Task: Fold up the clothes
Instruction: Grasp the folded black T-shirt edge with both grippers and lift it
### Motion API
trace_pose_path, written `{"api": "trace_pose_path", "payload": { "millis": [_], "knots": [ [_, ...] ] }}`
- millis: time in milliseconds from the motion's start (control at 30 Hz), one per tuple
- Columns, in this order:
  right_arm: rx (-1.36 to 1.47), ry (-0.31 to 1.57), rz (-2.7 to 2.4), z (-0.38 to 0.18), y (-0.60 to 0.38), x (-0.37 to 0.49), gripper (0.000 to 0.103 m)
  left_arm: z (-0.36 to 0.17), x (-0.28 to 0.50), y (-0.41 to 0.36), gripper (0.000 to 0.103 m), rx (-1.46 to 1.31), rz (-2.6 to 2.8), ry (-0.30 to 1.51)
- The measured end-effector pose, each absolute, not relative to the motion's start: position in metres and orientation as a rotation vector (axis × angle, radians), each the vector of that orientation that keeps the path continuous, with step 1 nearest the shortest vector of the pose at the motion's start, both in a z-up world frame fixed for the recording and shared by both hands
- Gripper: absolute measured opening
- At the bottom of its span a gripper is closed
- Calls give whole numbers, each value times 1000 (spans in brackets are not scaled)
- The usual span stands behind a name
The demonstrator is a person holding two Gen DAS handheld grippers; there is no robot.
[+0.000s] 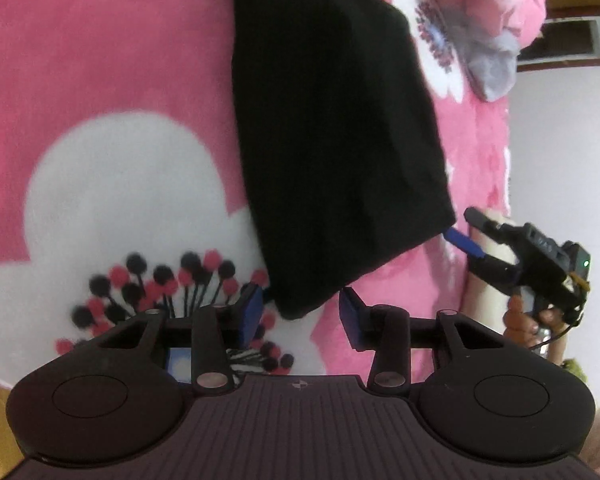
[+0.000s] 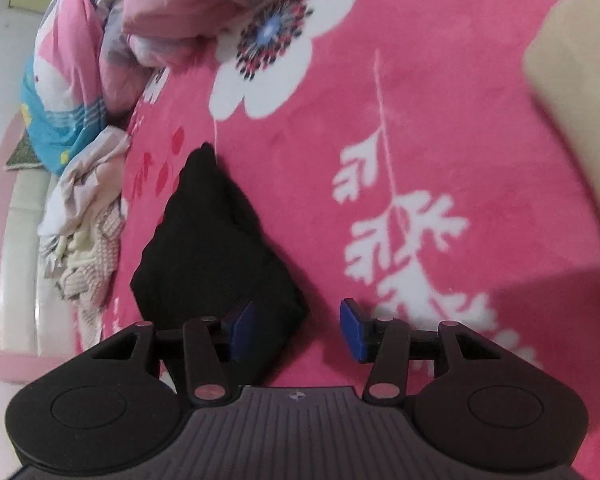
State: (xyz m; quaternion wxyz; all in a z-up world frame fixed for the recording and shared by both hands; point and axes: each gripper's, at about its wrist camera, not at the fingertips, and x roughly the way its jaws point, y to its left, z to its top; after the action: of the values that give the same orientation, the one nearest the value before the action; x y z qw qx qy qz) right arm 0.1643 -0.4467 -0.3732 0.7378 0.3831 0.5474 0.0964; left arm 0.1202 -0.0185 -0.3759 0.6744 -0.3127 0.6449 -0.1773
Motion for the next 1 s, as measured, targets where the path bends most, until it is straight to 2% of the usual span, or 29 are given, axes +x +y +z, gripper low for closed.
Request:
{"api": "trace_pose_path", "payload": {
  "millis": [233, 333, 633, 900, 1000],
  "knots": [
    [830, 1227, 364, -394, -440, 197, 50, -384, 114, -16, 41, -727, -357, 1397],
    [840, 1314, 492, -400, -434, 198, 49, -385, 109, -14, 41, -742, -360, 1376],
    [755, 1268, 493, -395, -446, 234, 48, -393, 108, -13, 41, -756, -373, 1354],
    [643, 1436, 685, -401, -425, 229, 47, -397, 108, -19, 41, -791, -363, 1337],
    [623, 1399, 681, -395, -426, 235, 46, -399, 111, -17, 41, -785, -378, 1345]
  ]
}}
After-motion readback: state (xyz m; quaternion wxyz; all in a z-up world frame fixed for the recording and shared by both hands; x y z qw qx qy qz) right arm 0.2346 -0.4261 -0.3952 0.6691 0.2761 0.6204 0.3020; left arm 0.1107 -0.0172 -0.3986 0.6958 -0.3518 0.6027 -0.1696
